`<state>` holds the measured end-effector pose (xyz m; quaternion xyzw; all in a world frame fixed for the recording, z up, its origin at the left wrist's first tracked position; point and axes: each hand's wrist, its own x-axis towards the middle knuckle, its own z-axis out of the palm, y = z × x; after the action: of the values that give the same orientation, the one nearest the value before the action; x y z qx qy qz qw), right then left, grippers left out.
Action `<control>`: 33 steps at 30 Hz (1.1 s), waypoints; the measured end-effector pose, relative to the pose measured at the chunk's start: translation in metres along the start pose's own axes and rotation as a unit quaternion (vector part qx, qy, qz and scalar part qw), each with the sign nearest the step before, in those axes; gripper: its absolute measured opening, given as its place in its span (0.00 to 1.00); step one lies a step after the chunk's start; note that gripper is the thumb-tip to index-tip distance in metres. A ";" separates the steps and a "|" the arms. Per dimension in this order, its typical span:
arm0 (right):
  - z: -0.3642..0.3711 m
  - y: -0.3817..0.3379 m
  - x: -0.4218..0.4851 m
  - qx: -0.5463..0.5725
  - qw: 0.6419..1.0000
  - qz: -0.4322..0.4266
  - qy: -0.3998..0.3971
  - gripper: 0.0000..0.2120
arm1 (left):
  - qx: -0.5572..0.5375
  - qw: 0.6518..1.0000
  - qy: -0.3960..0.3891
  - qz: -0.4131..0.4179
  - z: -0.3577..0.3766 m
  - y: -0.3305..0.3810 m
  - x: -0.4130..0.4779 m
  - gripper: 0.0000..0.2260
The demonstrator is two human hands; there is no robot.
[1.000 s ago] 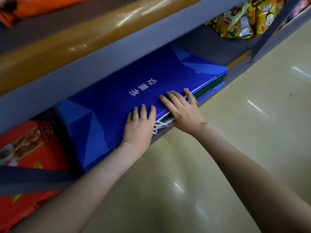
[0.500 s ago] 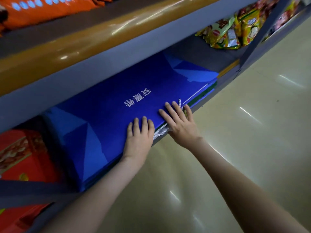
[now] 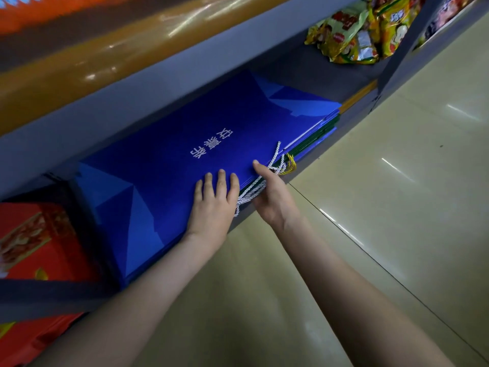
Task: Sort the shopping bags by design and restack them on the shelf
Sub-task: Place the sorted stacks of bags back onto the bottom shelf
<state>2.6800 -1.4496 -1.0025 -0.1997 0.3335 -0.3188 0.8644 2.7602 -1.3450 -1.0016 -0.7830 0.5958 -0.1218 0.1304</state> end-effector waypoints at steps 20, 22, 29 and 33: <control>-0.044 0.004 0.006 -0.294 0.946 -0.130 0.044 0.09 | -0.111 0.993 0.038 0.016 -0.014 -0.019 0.008 0.49; -0.056 0.002 0.007 -0.337 0.932 -0.104 0.084 0.10 | -0.097 0.995 0.030 0.023 -0.011 -0.017 0.006 0.51; -0.096 -0.003 0.000 -0.335 0.906 -0.022 0.257 0.08 | -0.079 0.997 0.018 0.016 -0.012 -0.020 0.008 0.49; -0.070 -0.008 -0.007 -0.263 0.939 -0.100 0.199 0.23 | -0.068 0.997 -0.002 0.027 -0.014 -0.017 0.005 0.48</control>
<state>2.6226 -1.4598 -1.0436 -0.3849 0.5493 -0.3379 0.6602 2.7718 -1.3463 -0.9824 -0.7740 0.6232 -0.0764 0.0815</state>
